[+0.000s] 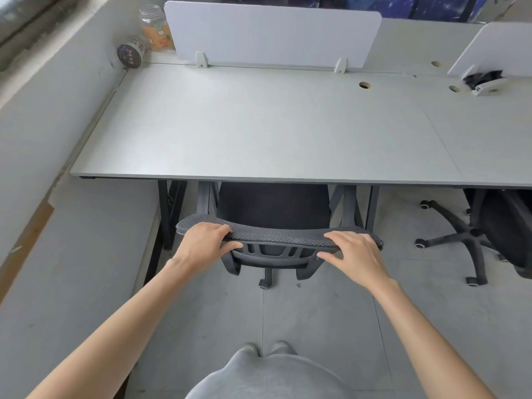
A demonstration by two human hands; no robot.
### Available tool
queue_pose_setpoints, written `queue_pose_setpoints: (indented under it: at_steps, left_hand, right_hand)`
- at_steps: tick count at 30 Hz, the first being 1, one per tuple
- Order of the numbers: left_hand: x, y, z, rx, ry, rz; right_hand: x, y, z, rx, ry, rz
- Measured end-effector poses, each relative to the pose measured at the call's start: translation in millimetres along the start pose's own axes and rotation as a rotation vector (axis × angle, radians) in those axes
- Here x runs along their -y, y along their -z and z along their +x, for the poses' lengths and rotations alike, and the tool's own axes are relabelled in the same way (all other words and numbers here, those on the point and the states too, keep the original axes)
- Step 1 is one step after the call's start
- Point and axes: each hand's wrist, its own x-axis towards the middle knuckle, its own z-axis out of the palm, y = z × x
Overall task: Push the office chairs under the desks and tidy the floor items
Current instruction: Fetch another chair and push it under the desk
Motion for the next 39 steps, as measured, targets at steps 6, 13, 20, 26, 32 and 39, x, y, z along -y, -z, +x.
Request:
queue_pose_setpoints:
  at_steps: [6,13,20,26,32,39]
  left_hand:
    - [-32.4,-9.4,-8.0,-0.07,-0.031,-0.006]
    - [-72.9,-6.1,2.0,0.165,-0.009,0.208]
    - [-56.0,-10.5,-33.9,0.175,-0.026,0.189]
    - [-39.1,-17.0,-70.2,0.048,-0.19,0.111]
    - [-50.8,-18.0,-80.6,-0.024,-0.332,0.041]
    - [-61.3,-17.2,-61.8,0.084,-0.194,-0.034]
  right_hand:
    - [-19.0,-0.7,7.3,0.023,-0.141,-0.054]
    - [-39.0,9.0,10.5,-0.009,-0.222,-0.044]
    - [-16.3,4.9,-15.5,-0.033,-0.18,-0.033]
    - [-2.3,13.8,-47.8,0.007,0.053,-0.163]
    - [-18.8,8.8,-84.6,0.058,0.092,-0.041]
    - [-25.8,13.3,-77.6,0.131,0.079,0.02]
